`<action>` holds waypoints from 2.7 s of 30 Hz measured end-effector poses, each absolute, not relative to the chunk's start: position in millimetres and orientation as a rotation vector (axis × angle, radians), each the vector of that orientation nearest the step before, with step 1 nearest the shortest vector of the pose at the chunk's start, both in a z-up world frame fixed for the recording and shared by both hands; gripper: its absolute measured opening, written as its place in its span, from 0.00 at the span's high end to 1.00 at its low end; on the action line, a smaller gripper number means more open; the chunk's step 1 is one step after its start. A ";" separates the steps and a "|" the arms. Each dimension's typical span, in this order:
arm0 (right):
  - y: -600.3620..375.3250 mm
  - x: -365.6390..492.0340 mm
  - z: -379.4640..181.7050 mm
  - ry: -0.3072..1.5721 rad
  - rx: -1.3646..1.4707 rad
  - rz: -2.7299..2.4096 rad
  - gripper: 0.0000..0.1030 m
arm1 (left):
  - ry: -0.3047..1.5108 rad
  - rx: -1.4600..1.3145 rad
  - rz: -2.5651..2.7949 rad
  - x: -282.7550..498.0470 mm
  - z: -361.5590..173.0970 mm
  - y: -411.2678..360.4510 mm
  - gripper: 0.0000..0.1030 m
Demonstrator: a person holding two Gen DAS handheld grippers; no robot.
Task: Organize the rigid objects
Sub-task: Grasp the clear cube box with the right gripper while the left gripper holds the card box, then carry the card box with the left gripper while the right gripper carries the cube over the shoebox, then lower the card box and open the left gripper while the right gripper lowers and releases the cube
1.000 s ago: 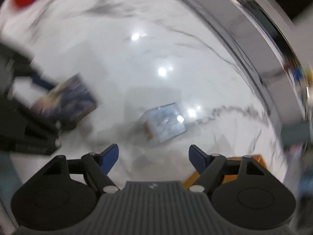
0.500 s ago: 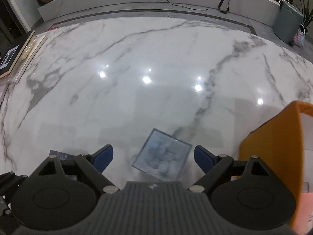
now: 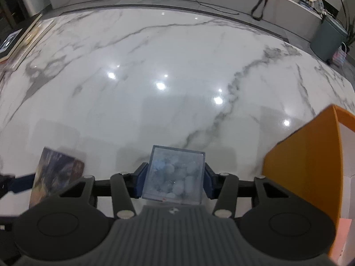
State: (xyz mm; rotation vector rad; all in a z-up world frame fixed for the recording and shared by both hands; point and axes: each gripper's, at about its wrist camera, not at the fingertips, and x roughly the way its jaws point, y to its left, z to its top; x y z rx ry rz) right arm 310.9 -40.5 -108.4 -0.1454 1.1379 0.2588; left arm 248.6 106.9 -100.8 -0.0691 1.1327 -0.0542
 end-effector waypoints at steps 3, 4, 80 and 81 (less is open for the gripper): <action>-40.5 296.1 -100.9 1.121 -0.157 0.292 0.52 | 1.128 -0.079 -0.071 244.1 -100.9 105.3 0.35; -40.4 290.6 -97.4 1.120 -0.154 0.305 0.52 | 1.124 -0.086 -0.073 242.8 -101.3 105.5 0.35; -290.6 222.5 -45.7 0.965 -0.523 0.380 0.53 | 1.201 -0.109 -0.453 322.8 -39.0 -187.8 0.32; -289.9 220.9 -45.3 0.968 -0.527 0.380 0.53 | 1.195 -0.099 -0.459 319.7 -36.5 -186.0 0.32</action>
